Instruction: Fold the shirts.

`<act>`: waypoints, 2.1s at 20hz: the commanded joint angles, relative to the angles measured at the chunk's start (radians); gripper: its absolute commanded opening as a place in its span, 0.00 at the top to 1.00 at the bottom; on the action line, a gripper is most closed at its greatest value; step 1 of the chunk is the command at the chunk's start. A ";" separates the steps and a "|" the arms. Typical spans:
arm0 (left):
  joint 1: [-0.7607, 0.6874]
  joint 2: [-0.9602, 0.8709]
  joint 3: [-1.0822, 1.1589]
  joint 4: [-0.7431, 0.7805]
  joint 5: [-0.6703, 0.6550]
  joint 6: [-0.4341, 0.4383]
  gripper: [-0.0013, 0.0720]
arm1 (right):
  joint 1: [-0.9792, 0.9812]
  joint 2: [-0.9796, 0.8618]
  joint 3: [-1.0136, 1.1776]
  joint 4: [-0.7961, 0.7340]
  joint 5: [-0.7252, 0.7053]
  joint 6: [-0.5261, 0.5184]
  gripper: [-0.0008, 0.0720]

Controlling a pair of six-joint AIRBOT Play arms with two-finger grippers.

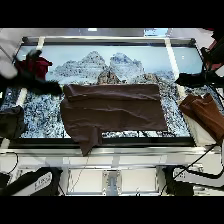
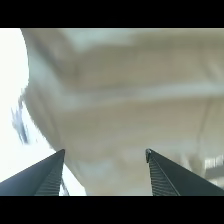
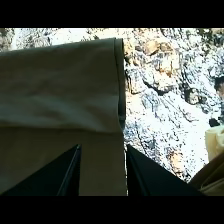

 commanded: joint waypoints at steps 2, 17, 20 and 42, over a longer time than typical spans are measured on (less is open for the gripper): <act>0.000 0.357 -0.587 -0.095 0.063 -0.313 0.18 | -0.011 0.048 -0.030 0.029 0.091 -0.015 0.51; -0.110 0.305 -0.892 -0.359 0.430 -0.330 0.18 | -0.011 0.069 -0.029 0.259 0.084 -0.094 0.51; -0.195 0.227 -0.892 -0.404 0.518 -0.330 0.18 | -0.011 0.088 -0.029 0.257 0.084 -0.096 0.51; -0.221 0.173 -0.665 -0.453 0.451 -0.216 0.97 | -0.365 0.187 -0.999 0.476 0.007 -0.044 0.30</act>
